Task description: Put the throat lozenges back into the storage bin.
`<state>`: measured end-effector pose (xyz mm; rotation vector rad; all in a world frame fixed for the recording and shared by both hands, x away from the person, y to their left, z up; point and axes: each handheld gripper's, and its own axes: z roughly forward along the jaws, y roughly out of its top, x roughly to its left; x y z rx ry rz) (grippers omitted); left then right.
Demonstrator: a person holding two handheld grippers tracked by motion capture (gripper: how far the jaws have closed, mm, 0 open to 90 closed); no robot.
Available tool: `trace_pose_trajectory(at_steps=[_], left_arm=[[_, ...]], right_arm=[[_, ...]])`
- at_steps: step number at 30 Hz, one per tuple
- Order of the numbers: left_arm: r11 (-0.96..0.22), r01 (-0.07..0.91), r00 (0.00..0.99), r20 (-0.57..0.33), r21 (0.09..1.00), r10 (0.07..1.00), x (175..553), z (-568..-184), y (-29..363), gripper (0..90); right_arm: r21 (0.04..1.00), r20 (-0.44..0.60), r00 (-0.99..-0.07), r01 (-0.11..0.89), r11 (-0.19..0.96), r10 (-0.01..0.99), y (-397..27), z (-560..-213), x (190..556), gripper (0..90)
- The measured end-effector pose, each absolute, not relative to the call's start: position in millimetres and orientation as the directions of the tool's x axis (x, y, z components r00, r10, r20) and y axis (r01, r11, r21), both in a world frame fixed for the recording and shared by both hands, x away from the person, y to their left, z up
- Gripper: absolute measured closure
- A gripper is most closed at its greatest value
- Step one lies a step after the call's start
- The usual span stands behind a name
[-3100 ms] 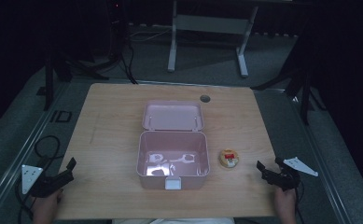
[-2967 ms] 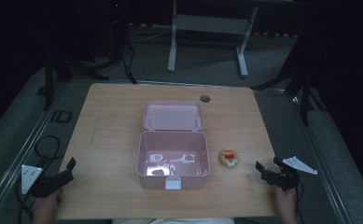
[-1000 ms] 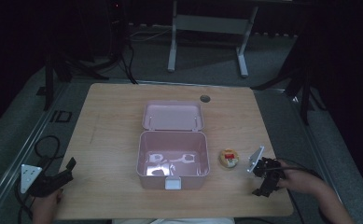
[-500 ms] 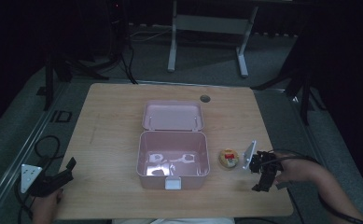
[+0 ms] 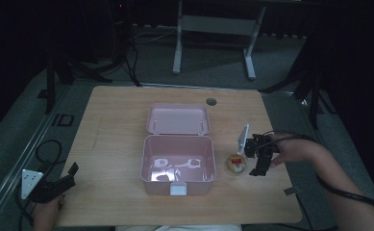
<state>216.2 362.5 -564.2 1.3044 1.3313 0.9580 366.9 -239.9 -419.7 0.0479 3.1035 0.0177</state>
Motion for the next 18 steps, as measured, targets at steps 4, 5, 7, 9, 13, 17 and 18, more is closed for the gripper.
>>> trace_pose_trajectory(at_steps=[4,5,7,9,13,17,18], left_arm=[[0.105,0.198,0.082,-0.123,0.974,0.989,216.3,-564.2,362.6,2.4],[0.106,0.198,0.082,-0.124,0.974,0.989,216.3,-564.3,362.5,2.4],[0.105,0.199,0.082,-0.123,0.974,0.989,216.3,-564.2,362.6,2.4],[0.105,0.199,0.082,-0.123,0.974,0.989,216.4,-564.2,362.5,2.4],[0.105,0.198,0.082,-0.124,0.974,0.989,216.3,-564.2,362.6,2.4],[0.105,0.198,0.083,-0.123,0.975,0.989,216.3,-564.2,362.6,2.4],[0.105,0.198,0.083,-0.123,0.975,0.989,216.3,-564.2,362.6,2.4]], right_arm=[[0.012,-0.043,-0.999,0.024,1.0,0.024,-229.0,-413.4,378.1,14.0],[0.013,-0.046,-0.999,0.018,1.0,0.018,-226.5,-411.8,380.6,14.0],[0.013,-0.049,-0.999,0.011,1.0,0.012,-222.7,-409.3,384.4,13.9],[0.015,-0.052,-0.999,0.01,1.0,0.01,-219.4,-406.5,387.9,13.4],[0.014,-0.062,-0.998,0.015,1.0,0.016,-214.5,-402.7,394.1,13.1],[0.017,-0.05,-0.999,0.017,1.0,0.018,-211.6,-408.5,397.6,13.0],[0.017,-0.05,-0.999,0.017,1.0,0.018,-211.6,-408.5,397.6,13.0]])
